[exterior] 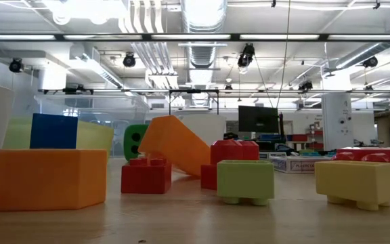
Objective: Pick & Place Toys
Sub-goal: Put the green game piece into the white bin
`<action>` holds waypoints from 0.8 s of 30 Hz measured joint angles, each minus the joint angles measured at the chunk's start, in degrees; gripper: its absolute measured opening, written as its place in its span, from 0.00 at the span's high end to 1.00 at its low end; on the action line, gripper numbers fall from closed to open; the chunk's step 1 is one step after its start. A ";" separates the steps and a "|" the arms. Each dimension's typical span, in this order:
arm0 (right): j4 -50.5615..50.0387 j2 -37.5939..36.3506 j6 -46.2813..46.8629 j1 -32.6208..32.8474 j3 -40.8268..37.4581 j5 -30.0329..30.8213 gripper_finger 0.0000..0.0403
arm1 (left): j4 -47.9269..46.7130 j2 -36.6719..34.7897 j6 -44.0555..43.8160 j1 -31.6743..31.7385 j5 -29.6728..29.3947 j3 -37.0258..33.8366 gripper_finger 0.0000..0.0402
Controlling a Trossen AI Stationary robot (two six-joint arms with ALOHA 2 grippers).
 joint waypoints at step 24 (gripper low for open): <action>-22.59 -5.47 -2.66 -1.11 0.00 0.25 0.02 | -46.37 3.28 -29.43 -26.69 7.65 -0.52 0.70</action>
